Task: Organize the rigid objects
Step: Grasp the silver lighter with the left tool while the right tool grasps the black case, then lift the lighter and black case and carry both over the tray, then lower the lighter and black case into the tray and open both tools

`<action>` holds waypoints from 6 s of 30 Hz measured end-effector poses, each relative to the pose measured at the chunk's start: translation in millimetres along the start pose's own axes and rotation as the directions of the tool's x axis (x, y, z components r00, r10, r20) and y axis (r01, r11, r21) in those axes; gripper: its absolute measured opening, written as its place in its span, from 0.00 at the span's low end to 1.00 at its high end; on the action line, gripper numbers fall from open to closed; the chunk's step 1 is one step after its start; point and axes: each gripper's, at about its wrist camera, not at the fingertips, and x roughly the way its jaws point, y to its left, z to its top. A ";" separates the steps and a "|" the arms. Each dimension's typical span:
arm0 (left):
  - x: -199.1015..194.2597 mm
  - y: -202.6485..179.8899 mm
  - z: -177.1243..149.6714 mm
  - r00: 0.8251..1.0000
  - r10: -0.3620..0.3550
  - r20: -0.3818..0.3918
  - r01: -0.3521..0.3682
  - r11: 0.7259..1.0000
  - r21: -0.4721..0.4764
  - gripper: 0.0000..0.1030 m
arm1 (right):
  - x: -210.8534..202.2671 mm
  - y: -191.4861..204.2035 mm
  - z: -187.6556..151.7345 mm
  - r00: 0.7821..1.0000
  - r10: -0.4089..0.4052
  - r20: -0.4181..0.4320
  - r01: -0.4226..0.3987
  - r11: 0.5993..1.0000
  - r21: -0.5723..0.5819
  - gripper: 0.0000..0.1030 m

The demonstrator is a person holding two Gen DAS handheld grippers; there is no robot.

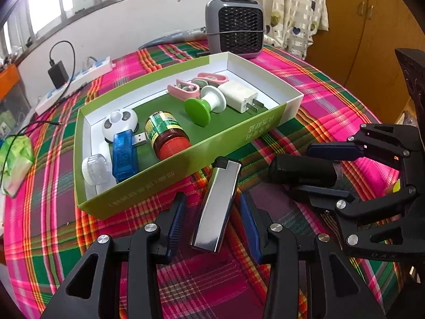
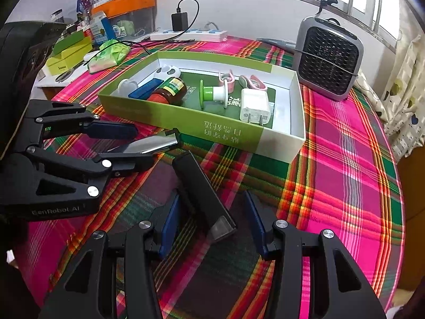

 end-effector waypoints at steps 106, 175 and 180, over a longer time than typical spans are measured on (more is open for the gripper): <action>-38.5 63.4 32.2 0.984 0.089 0.154 -0.044 0.961 -0.274 0.21 | -10.9 -17.1 60.6 0.993 -0.067 0.101 0.058 0.994 0.090 0.24; 15.7 101.7 54.0 0.990 0.128 0.061 -0.102 0.939 -0.328 0.30 | 47.5 -65.9 99.0 0.999 -0.039 0.030 0.035 0.989 0.146 0.24; 12.9 103.6 53.3 0.989 0.131 0.068 -0.101 0.935 -0.341 0.34 | 47.6 -66.5 99.2 0.999 -0.038 0.031 0.033 0.988 0.148 0.24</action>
